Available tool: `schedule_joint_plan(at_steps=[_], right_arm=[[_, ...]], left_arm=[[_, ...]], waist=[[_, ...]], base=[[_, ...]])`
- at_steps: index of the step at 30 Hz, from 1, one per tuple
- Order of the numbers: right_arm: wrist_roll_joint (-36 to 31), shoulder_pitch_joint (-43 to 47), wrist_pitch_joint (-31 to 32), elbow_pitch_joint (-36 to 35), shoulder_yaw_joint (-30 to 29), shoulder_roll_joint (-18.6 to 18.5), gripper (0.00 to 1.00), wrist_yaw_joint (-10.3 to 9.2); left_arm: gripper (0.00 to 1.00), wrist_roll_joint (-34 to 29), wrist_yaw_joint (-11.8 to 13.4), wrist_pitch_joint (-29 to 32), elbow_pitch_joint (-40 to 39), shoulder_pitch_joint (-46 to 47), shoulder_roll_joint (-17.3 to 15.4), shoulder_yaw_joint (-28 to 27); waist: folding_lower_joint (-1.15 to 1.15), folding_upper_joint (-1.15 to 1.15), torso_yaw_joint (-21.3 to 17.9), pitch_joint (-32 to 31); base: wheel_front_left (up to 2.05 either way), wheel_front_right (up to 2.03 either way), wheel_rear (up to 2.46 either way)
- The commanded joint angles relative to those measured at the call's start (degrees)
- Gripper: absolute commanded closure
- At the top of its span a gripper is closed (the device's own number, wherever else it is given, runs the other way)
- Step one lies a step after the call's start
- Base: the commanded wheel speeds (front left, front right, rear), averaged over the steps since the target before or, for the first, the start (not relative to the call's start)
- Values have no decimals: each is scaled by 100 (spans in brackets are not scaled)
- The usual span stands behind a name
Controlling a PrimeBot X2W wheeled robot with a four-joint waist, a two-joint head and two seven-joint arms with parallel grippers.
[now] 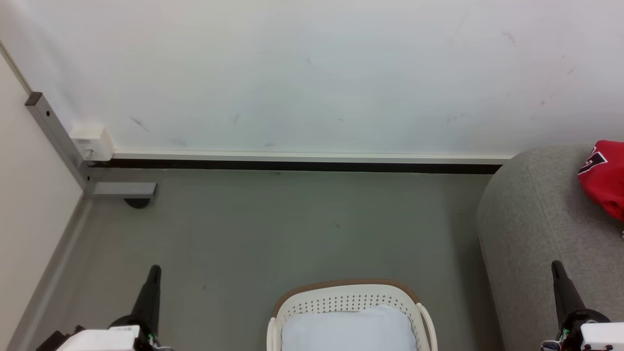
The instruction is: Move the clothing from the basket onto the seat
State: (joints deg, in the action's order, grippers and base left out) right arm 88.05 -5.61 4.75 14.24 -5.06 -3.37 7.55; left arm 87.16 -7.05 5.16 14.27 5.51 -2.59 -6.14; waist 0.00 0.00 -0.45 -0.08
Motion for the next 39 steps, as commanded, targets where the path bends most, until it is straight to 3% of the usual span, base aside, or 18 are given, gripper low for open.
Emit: schedule_joint_plan(at_steps=[1,13,39], right_arm=[[117,-47,42,-43,-36,6,100,-11],[497,-90,173,-40,-128,21,100,-12],[448,-91,164,-38,-142,31,100,-12]], left_arm=[[100,111,-35,41,-29,65,-47,-21],[100,578,-64,162,-29,106,-49,-53],[100,559,-60,160,-29,101,-48,-49]], waist=[[0,0,4,2],[0,0,45,26],[0,0,45,26]], base=[[0,0,0],[0,0,0],[0,0,0]])
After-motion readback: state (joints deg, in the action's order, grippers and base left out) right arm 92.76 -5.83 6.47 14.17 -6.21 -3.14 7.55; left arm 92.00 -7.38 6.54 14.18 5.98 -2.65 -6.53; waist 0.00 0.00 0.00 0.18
